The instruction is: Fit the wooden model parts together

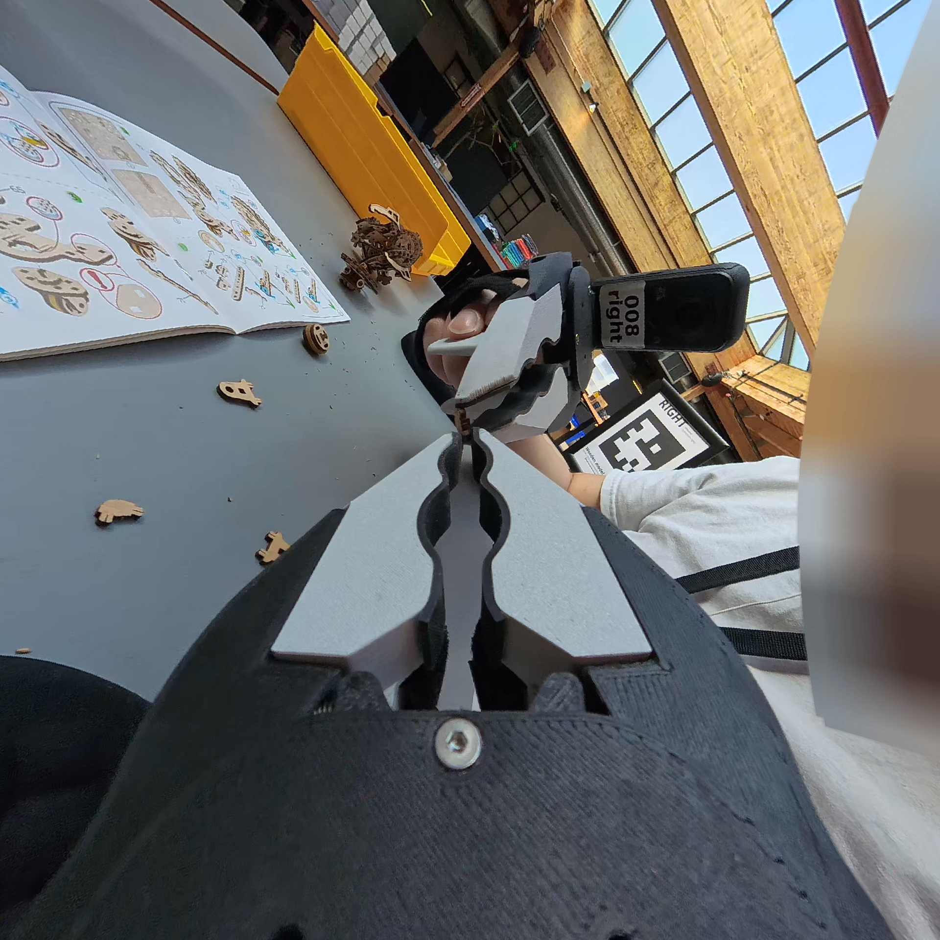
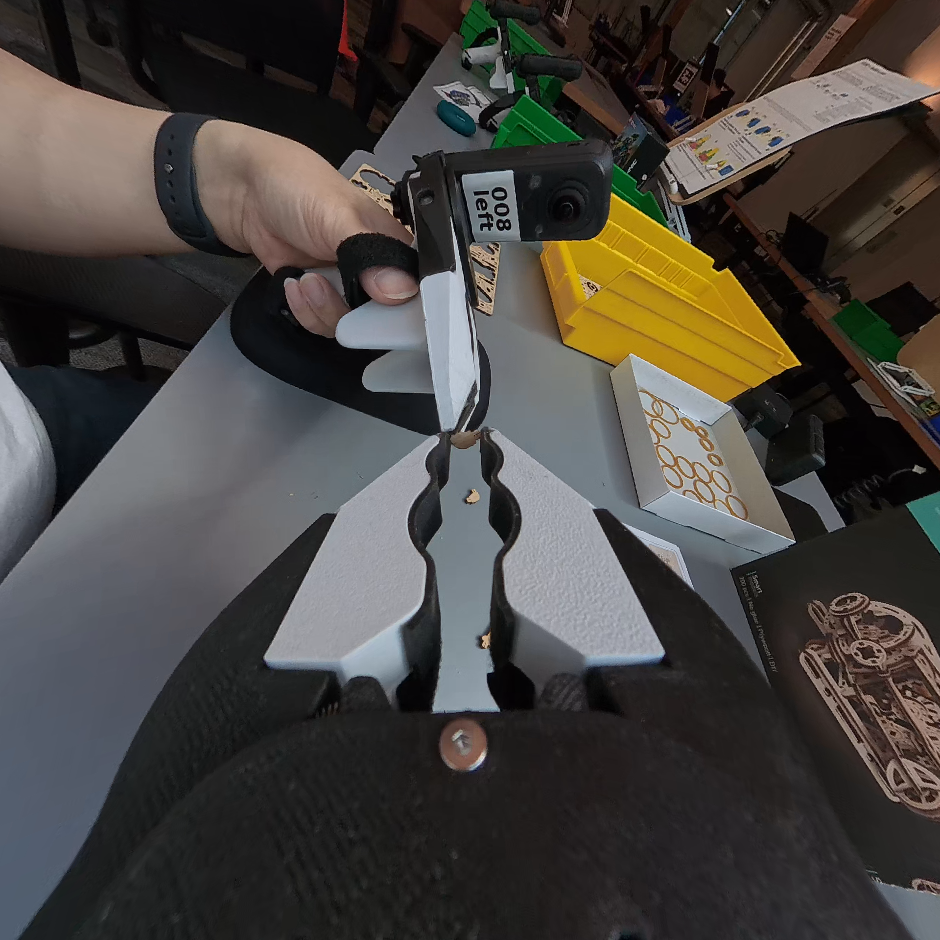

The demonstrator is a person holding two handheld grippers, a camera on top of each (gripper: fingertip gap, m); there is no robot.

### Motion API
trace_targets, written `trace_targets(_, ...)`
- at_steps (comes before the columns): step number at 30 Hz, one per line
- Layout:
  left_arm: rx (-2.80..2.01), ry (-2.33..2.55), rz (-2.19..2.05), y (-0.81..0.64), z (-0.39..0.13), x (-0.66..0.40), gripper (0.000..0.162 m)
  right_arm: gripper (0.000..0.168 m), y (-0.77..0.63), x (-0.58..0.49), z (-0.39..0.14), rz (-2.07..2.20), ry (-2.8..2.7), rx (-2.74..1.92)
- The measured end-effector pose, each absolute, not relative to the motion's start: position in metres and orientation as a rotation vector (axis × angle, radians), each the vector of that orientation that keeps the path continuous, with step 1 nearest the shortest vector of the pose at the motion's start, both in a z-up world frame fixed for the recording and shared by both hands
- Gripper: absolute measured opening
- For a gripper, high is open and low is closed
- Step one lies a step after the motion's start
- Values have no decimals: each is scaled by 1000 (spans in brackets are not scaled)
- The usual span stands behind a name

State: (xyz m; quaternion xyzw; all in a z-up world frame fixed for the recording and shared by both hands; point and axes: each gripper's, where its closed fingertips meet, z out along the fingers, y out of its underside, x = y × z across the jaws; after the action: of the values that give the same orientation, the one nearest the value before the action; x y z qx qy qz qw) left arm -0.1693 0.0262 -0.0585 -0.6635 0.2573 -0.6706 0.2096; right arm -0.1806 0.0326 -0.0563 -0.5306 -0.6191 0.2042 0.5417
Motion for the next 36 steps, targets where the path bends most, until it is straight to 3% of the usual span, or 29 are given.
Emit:
trace_targets(9, -1813, 751, -1904, 20, -54, -171, 1, 13, 26, -182, -52, 550, -1463, -1228)
trace_targets(13, -1801, 766, -1875, 20, -54, -173, 1, 30, 22, -182, -44, 755, -1395, -1279)
trace_targets(17, -1781, 814, -1839, 17, -53, -174, 1, 22, 35, -174, -43, 1134, -1185, -1523)
trace_targets(20, -1771, 833, -1829, 16, -52, -174, 1, 28, 29, -177, -54, 1464, -1098, -1690)
trace_targets(23, -1786, 861, -1781, 15, -55, -175, 1, 17, 21, -179, -46, 1718, -1015, -1687)
trace_targets(36, -1788, 891, -1776, 12, -57, -173, 1, 3, 18, -183, -55, 1822, -995, -1748)
